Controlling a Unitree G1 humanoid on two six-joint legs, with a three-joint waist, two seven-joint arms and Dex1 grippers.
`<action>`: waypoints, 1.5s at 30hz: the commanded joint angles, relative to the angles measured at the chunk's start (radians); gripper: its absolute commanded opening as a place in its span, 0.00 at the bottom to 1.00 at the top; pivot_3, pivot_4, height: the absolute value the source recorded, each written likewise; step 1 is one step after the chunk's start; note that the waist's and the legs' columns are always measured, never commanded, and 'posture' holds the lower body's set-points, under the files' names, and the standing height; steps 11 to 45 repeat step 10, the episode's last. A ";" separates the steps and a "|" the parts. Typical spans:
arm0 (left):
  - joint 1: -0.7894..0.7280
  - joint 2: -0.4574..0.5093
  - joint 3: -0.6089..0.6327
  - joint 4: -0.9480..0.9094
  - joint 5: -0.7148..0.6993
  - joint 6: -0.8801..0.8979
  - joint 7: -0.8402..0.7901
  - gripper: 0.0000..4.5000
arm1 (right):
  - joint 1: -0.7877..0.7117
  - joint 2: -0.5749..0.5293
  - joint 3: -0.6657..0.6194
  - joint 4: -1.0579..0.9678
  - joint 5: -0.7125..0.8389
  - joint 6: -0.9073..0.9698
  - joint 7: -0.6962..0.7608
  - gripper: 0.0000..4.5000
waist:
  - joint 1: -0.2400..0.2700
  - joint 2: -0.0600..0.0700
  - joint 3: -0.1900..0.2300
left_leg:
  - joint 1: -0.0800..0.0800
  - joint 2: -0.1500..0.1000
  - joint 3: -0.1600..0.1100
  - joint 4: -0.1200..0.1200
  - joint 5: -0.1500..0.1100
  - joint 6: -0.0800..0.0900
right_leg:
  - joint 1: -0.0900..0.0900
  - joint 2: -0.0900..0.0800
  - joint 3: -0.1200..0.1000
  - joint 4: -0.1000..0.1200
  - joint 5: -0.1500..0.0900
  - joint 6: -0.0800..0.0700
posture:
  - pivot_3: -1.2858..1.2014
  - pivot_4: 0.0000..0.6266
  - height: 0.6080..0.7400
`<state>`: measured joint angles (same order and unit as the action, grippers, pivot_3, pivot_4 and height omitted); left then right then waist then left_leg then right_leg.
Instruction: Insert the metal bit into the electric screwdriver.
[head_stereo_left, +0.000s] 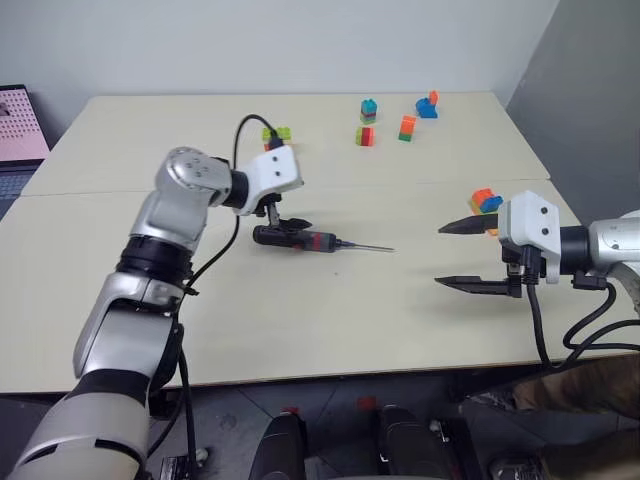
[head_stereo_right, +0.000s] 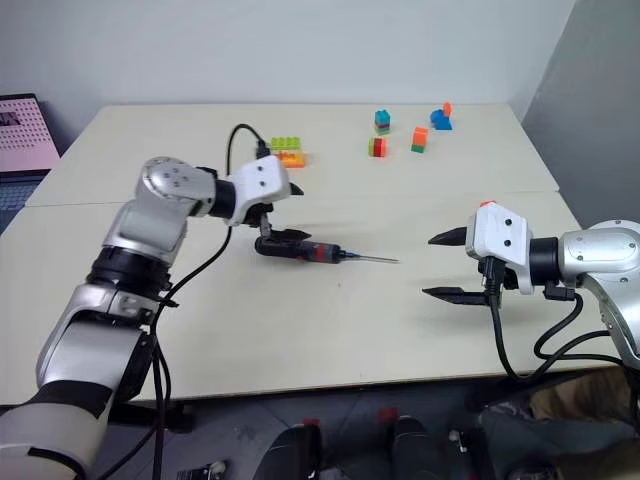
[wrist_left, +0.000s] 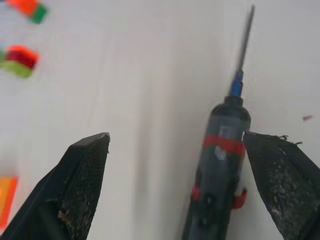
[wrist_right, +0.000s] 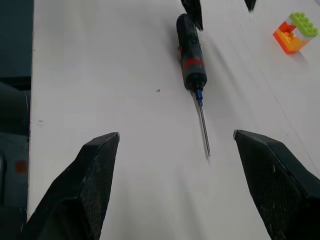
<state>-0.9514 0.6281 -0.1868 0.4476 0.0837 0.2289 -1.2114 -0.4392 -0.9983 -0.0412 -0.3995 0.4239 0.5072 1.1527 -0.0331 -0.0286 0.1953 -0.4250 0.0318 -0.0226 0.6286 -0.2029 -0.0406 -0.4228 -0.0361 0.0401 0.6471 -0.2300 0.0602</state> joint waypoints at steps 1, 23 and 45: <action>0.288 0.156 0.251 -0.359 -0.160 0.197 -0.016 0.98 | 0.003 0.008 -0.055 0.014 0.019 -0.009 -0.021 0.85 | -0.010 0.000 0.000 | 0.000 0.000 0.000 0.000 0.000 0.000 | 0.000 0.000 0.001 -0.001 0.000 0.000 | 0.52 0.24 1.00; 0.541 0.239 0.325 -0.625 -0.305 0.395 0.013 0.98 | 0.019 0.011 -0.082 0.066 0.020 -0.033 -0.025 0.85 | 0.012 -0.003 0.002 | 0.003 0.000 -0.001 0.002 0.000 0.000 | 0.004 -0.002 -0.002 0.000 -0.002 -0.006 | 0.52 0.24 1.00; 0.541 0.239 0.325 -0.625 -0.305 0.395 0.013 0.98 | 0.019 0.011 -0.082 0.066 0.020 -0.033 -0.025 0.85 | 0.012 -0.003 0.002 | 0.003 0.000 -0.001 0.002 0.000 0.000 | 0.004 -0.002 -0.002 0.000 -0.002 -0.006 | 0.52 0.24 1.00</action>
